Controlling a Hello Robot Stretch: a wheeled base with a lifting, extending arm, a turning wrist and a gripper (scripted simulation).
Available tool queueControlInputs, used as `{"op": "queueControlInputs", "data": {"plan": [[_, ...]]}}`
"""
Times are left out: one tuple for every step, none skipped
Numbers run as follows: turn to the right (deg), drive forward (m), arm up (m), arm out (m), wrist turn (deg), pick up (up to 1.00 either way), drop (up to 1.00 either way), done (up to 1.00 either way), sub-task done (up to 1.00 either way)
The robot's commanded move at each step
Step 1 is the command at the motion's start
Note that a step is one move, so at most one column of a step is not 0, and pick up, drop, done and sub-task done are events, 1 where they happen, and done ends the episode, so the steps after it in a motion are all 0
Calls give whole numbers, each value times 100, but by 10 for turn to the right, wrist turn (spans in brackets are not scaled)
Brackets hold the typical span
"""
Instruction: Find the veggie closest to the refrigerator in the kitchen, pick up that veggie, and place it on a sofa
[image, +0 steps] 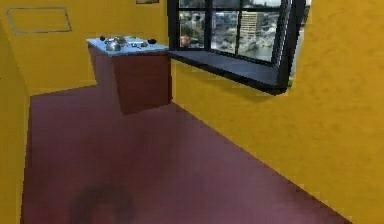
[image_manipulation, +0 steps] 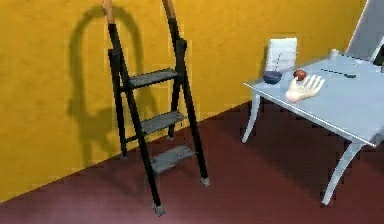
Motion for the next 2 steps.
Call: {"op": "queueControlInputs", "data": {"plan": [[0, 35, 0, 0, 0, 0, 0, 0, 0], [-150, 0, 0, 0, 0, 0, 0, 0, 0]]}}
